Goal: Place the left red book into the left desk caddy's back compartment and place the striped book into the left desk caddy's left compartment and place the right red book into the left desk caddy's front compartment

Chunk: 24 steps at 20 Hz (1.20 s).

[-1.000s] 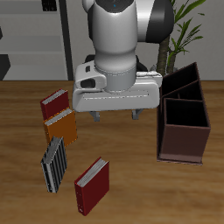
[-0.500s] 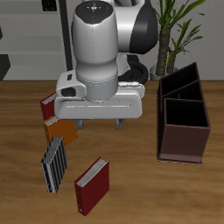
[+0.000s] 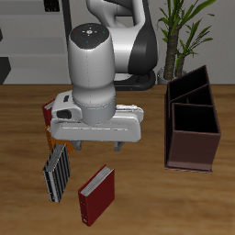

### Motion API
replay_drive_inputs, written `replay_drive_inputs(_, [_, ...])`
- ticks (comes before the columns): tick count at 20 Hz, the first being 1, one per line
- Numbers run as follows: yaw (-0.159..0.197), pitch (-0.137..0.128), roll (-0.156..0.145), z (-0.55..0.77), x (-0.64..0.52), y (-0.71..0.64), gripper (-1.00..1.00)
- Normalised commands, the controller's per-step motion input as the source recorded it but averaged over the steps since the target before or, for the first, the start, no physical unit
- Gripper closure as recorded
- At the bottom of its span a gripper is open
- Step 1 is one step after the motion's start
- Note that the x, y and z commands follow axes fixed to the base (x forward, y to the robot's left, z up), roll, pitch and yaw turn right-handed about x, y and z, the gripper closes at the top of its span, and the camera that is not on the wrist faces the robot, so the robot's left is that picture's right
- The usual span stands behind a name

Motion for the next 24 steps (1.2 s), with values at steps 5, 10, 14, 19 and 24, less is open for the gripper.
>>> replay_drive_inputs(5, [-0.021, 0.020, 0.043, -0.35, 0.14, 0.04, -1.00])
replay_drive_inputs(10, [-0.032, -0.002, -0.003, -0.30, 0.05, -0.03, -1.00])
replay_drive_inputs(14, [-0.030, 0.008, 0.011, -0.34, -0.01, -0.13, -1.00])
replay_drive_inputs(19, [-0.081, -0.006, -0.025, -0.18, -0.05, -0.26, -1.00])
replay_drive_inputs(24, [-0.019, -0.010, -0.009, -0.14, -0.01, -0.08, -1.00])
